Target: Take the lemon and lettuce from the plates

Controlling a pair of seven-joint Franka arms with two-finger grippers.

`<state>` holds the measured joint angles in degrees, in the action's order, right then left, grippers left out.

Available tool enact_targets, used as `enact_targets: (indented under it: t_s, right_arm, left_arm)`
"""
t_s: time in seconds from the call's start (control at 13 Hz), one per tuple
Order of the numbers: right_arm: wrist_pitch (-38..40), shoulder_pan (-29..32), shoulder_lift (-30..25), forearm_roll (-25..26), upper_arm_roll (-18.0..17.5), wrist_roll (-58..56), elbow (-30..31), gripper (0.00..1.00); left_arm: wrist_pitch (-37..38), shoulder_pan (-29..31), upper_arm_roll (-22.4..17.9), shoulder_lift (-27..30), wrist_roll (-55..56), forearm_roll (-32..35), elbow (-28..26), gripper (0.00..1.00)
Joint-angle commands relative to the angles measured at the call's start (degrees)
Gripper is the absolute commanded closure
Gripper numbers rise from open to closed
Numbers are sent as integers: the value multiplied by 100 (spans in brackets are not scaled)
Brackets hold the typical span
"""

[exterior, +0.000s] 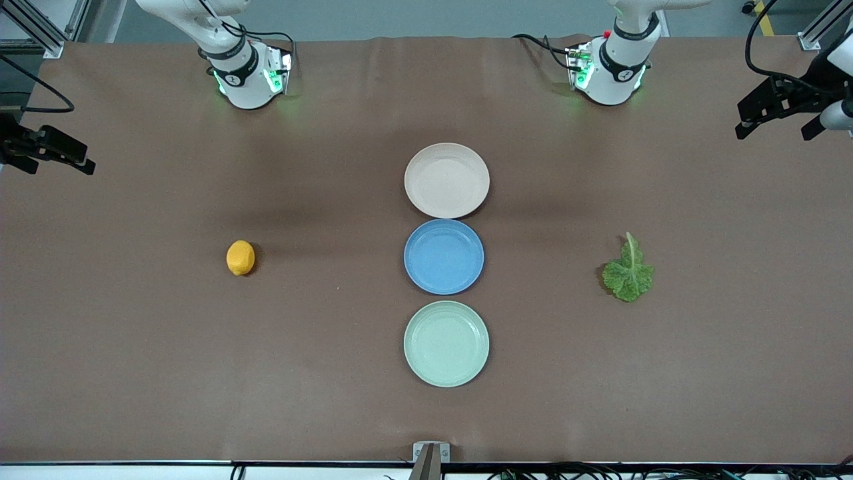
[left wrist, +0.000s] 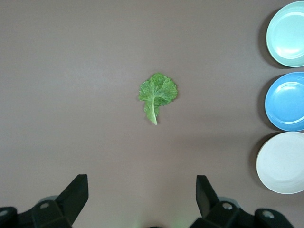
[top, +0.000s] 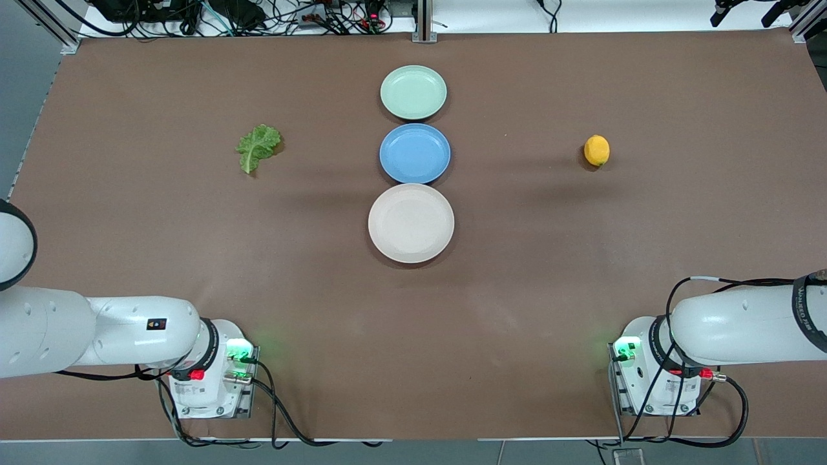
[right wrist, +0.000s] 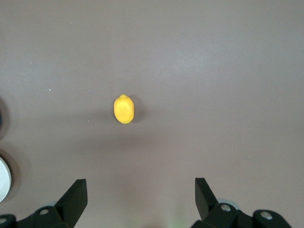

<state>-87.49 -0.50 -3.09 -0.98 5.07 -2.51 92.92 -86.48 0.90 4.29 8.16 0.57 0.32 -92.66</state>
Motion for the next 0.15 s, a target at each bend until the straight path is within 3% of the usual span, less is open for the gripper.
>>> enact_targets:
  t_s: [0.0, 0.08]
  right_arm:
    - [-93, -56, -209, -42, -6, 84, 253, 0]
    - [-93, -73, -209, -7, -15, 76, 244, 0]
  left_arm:
    - [-27, 24, 20, -34, -65, 73, 81, 0]
    - [-27, 6, 28, -34, -65, 117, 81, 0]
